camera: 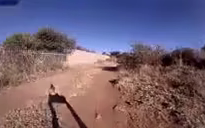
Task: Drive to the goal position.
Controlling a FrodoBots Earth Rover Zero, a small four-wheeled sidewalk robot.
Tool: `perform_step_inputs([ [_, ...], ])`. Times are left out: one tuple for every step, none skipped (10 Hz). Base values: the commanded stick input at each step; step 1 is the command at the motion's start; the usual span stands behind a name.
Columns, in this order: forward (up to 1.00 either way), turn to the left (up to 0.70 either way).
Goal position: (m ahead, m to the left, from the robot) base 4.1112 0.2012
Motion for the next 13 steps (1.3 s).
perform_step_inputs([
  [0.50,0.00],
  [0.50,0.00],
  [0.50,0.00],
  [0.50,0.00],
  [0.50,0.00],
  [0.50,0.00],
  [0.50,0.00],
  [0.50,0.00],
  [0.50,0.00],
  [0.50,0.00],
  [0.50,0.00],
  [0.50,0.00],
  [0.50,0.00],
])
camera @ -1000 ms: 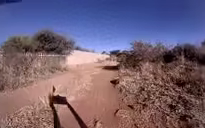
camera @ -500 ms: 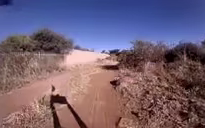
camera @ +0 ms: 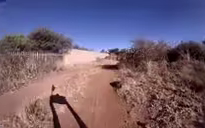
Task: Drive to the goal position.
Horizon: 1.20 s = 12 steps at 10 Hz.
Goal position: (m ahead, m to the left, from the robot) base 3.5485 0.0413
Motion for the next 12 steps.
perform_step_inputs([
  [0.50,0.00],
  [0.50,0.00],
  [0.50,0.00],
  [0.50,0.00],
  [0.50,0.00],
  [0.50,0.00],
  [0.50,0.00],
  [0.50,0.00],
  [0.50,0.00],
  [0.50,0.00],
  [0.50,0.00],
  [0.50,0.00],
])
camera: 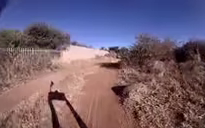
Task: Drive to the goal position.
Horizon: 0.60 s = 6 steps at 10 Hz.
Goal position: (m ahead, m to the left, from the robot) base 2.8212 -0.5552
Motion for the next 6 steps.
perform_step_inputs([
  [0.50,0.00],
  [0.50,0.00],
  [0.50,0.00],
  [0.50,0.00],
  [0.50,0.00],
  [0.50,0.00],
])
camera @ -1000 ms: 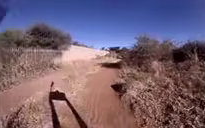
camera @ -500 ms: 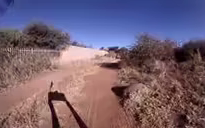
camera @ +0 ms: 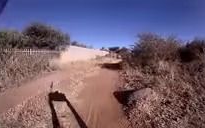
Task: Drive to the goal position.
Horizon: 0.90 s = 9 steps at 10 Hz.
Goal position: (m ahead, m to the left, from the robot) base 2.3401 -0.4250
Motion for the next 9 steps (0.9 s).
perform_step_inputs([
  [0.50,0.00],
  [0.50,0.00],
  [0.50,0.00],
  [0.50,0.00],
  [0.50,0.00],
  [0.50,0.00],
  [0.50,0.00],
  [0.50,0.00],
  [0.50,0.00],
])
